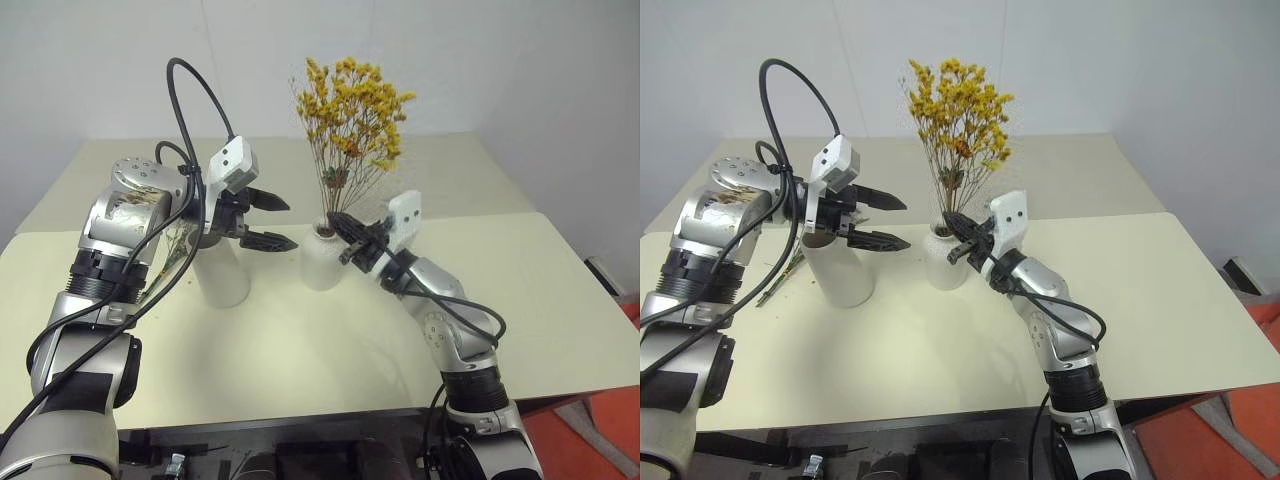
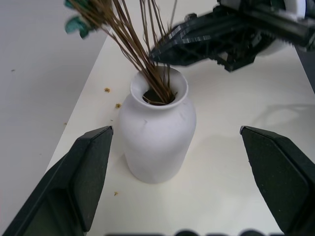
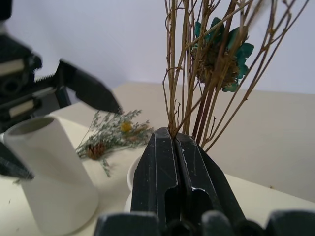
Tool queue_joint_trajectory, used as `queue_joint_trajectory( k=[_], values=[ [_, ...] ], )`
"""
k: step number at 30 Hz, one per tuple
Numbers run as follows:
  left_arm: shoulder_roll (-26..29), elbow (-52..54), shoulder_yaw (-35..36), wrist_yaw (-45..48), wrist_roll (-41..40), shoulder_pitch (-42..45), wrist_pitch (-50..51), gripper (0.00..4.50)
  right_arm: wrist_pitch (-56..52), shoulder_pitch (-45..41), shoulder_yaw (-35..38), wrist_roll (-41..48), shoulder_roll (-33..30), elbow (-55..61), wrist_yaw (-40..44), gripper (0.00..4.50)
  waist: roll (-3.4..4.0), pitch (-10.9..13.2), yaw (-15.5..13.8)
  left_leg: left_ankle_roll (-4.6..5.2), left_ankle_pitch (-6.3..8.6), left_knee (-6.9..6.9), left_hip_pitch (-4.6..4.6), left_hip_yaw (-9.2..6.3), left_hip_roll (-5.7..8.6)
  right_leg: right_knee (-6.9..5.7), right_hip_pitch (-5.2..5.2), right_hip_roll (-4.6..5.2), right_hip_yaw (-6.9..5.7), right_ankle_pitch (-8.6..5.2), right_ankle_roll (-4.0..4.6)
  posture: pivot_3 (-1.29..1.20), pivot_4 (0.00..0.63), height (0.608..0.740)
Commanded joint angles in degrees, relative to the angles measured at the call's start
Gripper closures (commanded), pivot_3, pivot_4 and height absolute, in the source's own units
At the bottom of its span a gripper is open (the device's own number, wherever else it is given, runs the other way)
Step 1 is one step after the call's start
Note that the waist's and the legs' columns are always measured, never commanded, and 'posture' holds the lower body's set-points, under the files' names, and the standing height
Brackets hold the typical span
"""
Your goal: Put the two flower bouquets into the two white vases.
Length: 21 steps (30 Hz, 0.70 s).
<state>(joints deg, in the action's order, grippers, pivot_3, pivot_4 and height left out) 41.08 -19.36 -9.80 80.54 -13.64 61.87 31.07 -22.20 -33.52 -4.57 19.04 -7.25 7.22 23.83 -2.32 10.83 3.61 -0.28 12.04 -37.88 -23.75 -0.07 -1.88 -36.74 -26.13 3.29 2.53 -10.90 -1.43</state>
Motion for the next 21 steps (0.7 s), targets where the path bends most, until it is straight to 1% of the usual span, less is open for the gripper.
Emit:
queue_joint_trajectory(
  k=[1,6,11,15,19,20,21],
  values=[
    [0.1,1.5,1.4,-0.1,-0.8,0.8,-0.8,0.0,6.4,-0.6,-1.2,-2.6,0.7,-0.4,0.8,4.49,0.0,0.0,0.0,0.0,0.0,0.0,0.0,0.0,0.0,0.0,0.0,0.0,0.0,0.0,0.0,0.0,0.15,0.74],
    [0.0,1.3,1.4,-0.1,-0.8,0.9,-0.8,0.0,13.2,-1.3,-1.6,-5.7,2.4,-6.4,0.3,4.49,0.0,0.0,0.0,0.0,0.0,0.0,0.0,0.0,0.0,0.0,0.0,0.0,0.0,0.0,0.0,0.0,0.15,0.74],
    [0.0,1.8,1.4,-0.2,-0.9,0.6,-0.4,0.0,17.9,-3.6,-0.3,-6.2,4.8,-11.5,-0.9,4.49,-0.01,0.0,0.2,0.0,0.0,0.0,0.02,0.0,0.0,0.0,0.0,0.0,0.01,0.0,0.01,0.0,0.15,0.74],
    [0.0,1.9,1.5,-0.2,-0.9,0.6,-0.4,0.0,19.5,-3.9,0.1,-6.5,5.1,-13.0,-0.8,4.49,-0.01,0.0,0.2,0.0,0.0,0.0,0.02,0.0,0.0,-0.01,0.0,0.0,0.01,0.0,0.01,0.0,0.15,0.74],
    [0.2,1.9,1.5,-0.2,-0.9,0.5,-0.4,0.0,19.4,-3.1,0.1,-5.6,4.6,-11.9,0.5,4.49,-0.01,0.0,0.2,0.0,0.0,0.0,-0.01,0.0,0.0,-0.02,0.0,0.01,0.0,0.01,0.01,0.0,0.15,0.74],
    [0.2,1.9,1.5,-0.2,-0.9,0.5,-0.4,0.0,19.1,-3.0,0.1,-5.1,4.4,-11.5,1.1,4.0,-0.01,0.0,0.2,0.0,0.0,0.0,-0.01,-0.01,0.0,-0.02,0.0,0.01,0.0,0.01,0.01,0.0,0.15,0.74],
    [0.1,1.8,1.5,-0.2,-0.8,0.6,-0.4,0.0,18.8,-2.9,0.2,-4.7,4.3,-11.2,1.6,3.83,-0.01,0.0,0.2,0.0,0.0,0.0,0.0,0.0,0.0,-0.02,0.0,0.01,0.0,0.01,0.01,0.0,0.15,0.74]
  ],
)
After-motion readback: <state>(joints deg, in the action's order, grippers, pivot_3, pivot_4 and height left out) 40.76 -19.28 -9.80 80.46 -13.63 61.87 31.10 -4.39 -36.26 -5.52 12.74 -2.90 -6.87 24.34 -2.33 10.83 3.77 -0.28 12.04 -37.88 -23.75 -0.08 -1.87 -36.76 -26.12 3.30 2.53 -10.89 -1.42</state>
